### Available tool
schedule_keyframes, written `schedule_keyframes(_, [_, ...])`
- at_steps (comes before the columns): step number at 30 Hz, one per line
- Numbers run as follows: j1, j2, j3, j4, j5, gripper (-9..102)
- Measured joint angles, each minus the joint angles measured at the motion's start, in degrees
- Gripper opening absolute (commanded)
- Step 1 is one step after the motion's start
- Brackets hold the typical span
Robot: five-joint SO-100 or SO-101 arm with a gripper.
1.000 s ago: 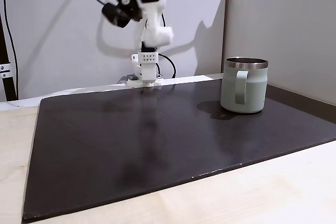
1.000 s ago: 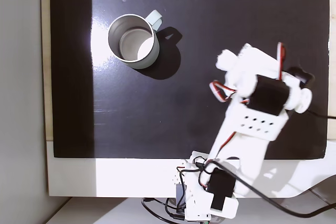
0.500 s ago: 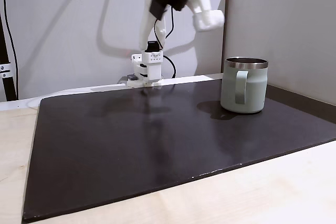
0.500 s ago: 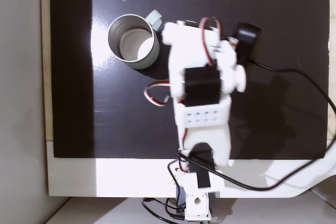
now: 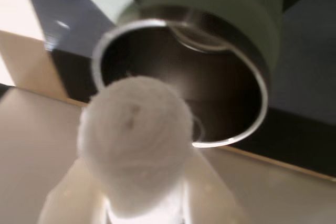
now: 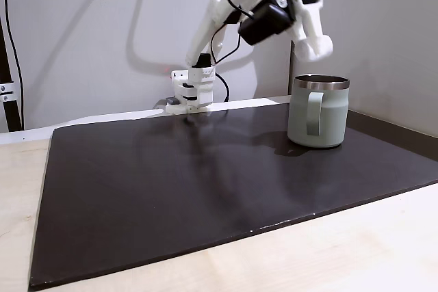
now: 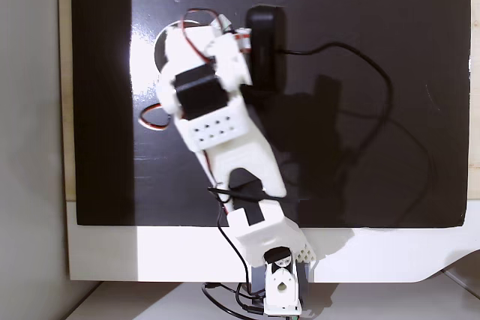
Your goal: Grasp a gauze and put it in the cup.
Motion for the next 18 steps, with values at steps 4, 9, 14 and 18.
schedule_keyframes(4, [-3.2, -1.5, 0.0, 0.0, -0.4, 0])
schedule_keyframes(9, [-3.9, -1.8, 0.0, 0.0, -0.6, 0])
schedule_keyframes(14, [-4.5, -1.8, 0.0, 0.0, -1.1, 4])
schedule_keyframes(18, [-3.4, -1.8, 0.0, 0.0, -2.1, 26])
